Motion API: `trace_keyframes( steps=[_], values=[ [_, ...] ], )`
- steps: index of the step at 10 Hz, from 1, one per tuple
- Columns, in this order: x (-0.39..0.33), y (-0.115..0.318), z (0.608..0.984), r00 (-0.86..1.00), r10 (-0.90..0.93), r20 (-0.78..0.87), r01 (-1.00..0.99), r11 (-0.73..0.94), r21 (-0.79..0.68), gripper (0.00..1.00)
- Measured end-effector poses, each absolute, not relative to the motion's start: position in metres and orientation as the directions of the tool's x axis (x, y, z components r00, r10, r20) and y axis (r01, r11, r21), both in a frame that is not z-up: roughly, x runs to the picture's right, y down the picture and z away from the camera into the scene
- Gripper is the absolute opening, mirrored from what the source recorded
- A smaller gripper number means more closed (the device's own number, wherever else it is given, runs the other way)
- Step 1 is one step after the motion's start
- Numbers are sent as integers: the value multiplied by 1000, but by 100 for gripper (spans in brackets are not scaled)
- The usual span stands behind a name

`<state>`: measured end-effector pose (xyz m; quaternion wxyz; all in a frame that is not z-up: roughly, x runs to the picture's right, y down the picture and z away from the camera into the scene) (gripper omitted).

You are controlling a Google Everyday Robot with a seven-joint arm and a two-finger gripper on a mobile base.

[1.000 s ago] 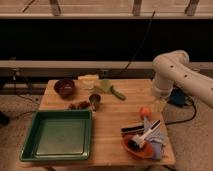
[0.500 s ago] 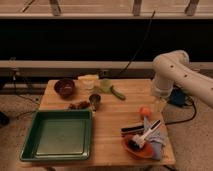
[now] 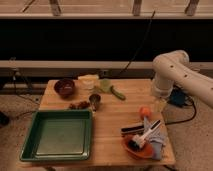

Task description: Place pepper in tray

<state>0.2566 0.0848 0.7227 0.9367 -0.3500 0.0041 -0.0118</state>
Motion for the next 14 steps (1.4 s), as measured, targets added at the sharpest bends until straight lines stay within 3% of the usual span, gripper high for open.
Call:
trace_keyframes(
  steps=[6,14],
  values=[
    [252,81,731,1000,-4,-17,-8,766,-643,66],
    [156,50,854,975,219,-35,-196,776,-599,66]
  ],
)
